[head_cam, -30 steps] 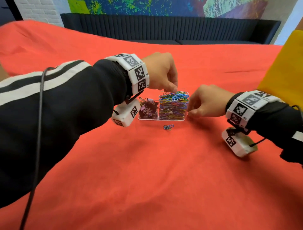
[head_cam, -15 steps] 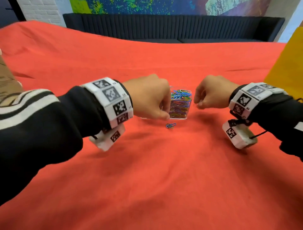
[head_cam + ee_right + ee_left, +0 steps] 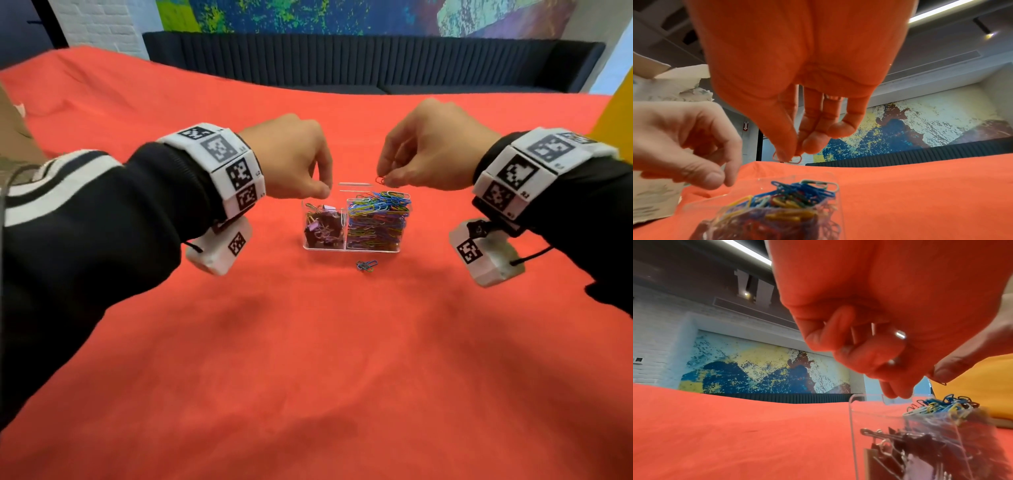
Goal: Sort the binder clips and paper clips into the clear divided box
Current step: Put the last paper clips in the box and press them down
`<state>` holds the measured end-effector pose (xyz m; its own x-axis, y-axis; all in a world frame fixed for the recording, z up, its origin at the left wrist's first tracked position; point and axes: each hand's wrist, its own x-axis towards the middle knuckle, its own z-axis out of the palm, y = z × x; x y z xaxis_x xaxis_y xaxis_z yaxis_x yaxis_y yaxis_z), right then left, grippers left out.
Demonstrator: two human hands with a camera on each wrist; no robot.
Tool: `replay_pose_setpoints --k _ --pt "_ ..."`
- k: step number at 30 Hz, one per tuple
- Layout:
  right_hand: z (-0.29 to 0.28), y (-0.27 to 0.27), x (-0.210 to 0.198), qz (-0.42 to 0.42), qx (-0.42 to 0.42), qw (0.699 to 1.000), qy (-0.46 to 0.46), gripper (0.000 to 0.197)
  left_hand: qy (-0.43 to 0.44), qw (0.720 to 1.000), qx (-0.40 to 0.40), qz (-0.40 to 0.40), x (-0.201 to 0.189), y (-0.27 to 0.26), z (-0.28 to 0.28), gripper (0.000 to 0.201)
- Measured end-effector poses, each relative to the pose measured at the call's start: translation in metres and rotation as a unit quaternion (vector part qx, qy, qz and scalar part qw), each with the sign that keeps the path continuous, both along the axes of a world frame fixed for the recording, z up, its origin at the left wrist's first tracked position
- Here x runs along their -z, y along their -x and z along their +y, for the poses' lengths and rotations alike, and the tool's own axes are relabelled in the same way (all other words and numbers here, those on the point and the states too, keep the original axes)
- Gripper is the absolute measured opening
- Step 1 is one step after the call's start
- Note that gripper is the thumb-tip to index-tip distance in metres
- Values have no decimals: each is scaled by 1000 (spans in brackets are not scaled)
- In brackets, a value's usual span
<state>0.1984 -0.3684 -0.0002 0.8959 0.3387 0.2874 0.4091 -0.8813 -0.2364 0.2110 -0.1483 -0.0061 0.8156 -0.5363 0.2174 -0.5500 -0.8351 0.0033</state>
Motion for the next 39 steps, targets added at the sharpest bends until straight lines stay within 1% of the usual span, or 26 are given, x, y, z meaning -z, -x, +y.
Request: replay_pose_setpoints --k 3,7,11,16,21,23,25,27,29,31,34,39 --pt "7 -1 -1 6 -1 999 36 11 -6 1000 8 -5 -1 -5 -6 12" --pt "9 0 -6 11 13 997 82 12 -43 999 21 -1 4 -10 -15 15" --pt "8 3 -10 -13 14 999 51 14 -59 998 21 1 7 -16 -24 19" --pt "6 12 -13 -34 -8 999 36 12 -63 997 51 13 5 -19 -25 15" --pt "3 33 6 -64 -54 996 17 11 -54 998 38 23 9 -22 -22 21" --pt "6 45 18 -29 -84 996 31 10 -50 998 26 33 10 -25 -24 23" --pt "12 54 31 28 -109 990 85 12 -54 998 18 41 10 -27 -24 24" --pt "17 55 41 56 -114 982 139 16 -62 997 13 49 10 -28 -26 24" --pt "21 47 48 61 -122 975 178 24 -64 997 5 52 10 -28 -28 24" --pt "25 41 53 62 -127 969 200 28 -63 997 -4 54 11 -27 -30 24" --pt "32 39 58 77 -120 964 224 23 -58 996 -19 60 12 -25 -32 25" --pt "32 42 60 82 -113 967 214 19 -47 995 -52 76 9 -22 -37 32"
